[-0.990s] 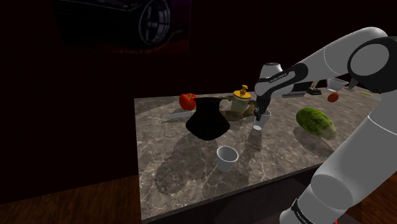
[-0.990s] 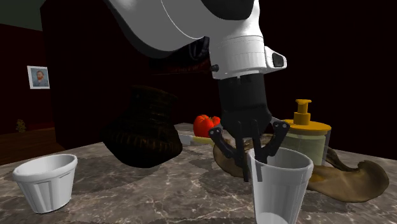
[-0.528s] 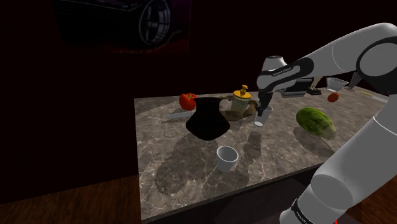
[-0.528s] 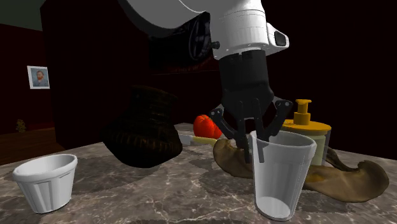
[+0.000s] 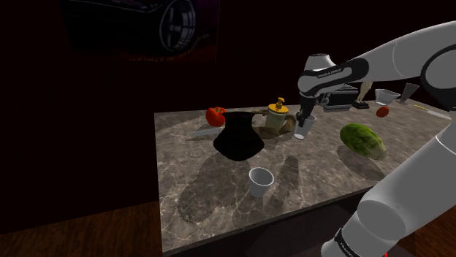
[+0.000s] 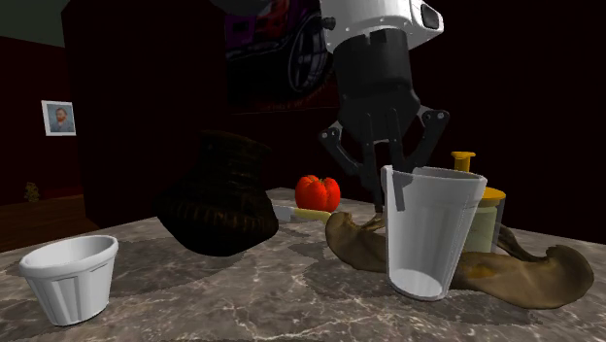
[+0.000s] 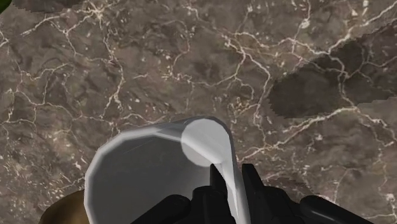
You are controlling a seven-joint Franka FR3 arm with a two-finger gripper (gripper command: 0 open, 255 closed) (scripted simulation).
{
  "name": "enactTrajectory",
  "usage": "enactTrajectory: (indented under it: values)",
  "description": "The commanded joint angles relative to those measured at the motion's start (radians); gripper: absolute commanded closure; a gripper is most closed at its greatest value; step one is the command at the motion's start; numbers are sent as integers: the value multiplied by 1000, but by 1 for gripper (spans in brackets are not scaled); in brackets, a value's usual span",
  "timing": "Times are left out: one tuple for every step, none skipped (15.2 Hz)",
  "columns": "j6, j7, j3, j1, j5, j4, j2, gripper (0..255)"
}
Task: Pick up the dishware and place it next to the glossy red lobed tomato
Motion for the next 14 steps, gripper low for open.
enactTrajectory:
  values:
    - [-30,-3,3,1,1,21,-8,255]
    - [-43,-4,4,2,2,30,-13,255]
    - [-57,-5,5,2,2,40,-18,255]
    - [-70,-7,6,3,2,49,-22,255]
    - [-84,-8,7,3,3,59,-26,255]
    - [-97,-10,8,4,3,69,-29,255]
    - [-111,-11,10,4,3,79,-33,255]
    - [-124,-13,11,4,4,89,-36,255]
    - [-138,-15,12,5,5,100,-39,255]
    - [-151,-16,13,5,5,111,-42,255]
    - [-164,-18,14,6,6,122,-45,255]
    - [-178,-20,15,6,6,133,-47,255]
    - [-191,-21,16,7,7,144,-49,255]
    - [-204,-23,17,7,8,156,-51,255]
